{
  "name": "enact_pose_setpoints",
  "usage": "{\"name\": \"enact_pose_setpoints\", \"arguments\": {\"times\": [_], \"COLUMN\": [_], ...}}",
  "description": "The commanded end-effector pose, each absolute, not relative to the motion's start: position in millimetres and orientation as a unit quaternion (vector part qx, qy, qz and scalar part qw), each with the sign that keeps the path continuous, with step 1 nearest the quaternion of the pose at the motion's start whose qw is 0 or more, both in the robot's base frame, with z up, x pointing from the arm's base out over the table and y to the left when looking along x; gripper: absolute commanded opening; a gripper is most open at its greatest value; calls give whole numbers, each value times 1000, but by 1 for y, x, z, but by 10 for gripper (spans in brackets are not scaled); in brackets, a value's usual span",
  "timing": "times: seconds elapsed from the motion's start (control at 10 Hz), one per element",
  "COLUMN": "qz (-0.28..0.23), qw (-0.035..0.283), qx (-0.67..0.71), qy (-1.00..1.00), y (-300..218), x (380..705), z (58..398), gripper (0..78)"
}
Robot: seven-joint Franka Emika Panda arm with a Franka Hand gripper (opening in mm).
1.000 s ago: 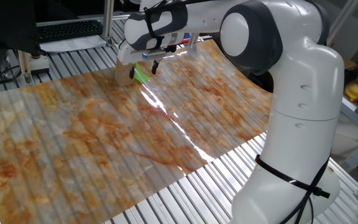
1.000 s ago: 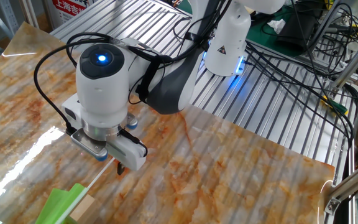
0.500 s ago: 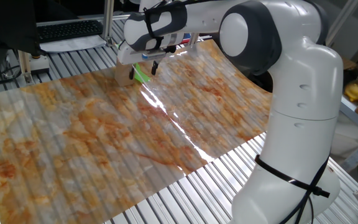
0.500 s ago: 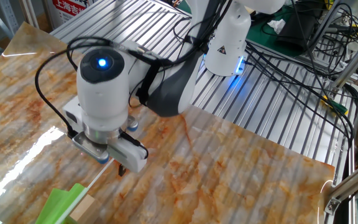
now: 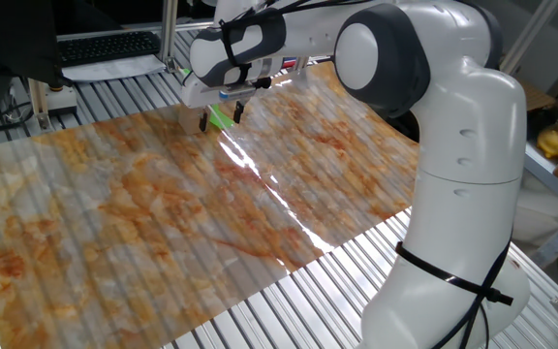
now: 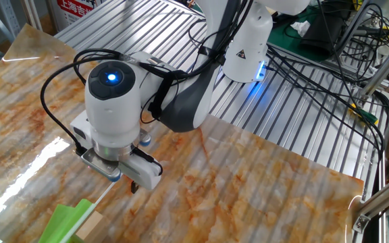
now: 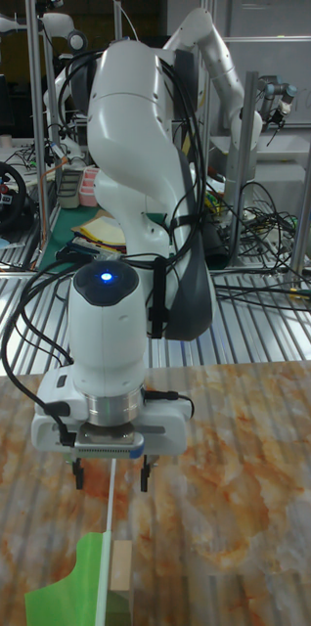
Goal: Wave the flag
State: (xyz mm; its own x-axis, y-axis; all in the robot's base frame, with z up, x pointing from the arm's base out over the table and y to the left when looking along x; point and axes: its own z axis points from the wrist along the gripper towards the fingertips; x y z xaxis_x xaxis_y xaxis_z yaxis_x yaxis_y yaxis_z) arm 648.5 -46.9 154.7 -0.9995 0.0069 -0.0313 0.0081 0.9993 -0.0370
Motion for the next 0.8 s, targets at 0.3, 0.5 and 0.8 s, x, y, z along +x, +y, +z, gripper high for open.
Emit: {"name": "enact_pose_setpoints", "arguments": {"times": [0.3, 0.5, 0.8], "qz": [-12, -12, -12], "qw": [17, 16, 13], "qx": [-2, -3, -16], "qy": [1000, 1000, 1000], "y": [-46, -46, -46], "x": [649, 649, 649], "z": [153, 153, 153], "gripper": [774, 774, 774]}}
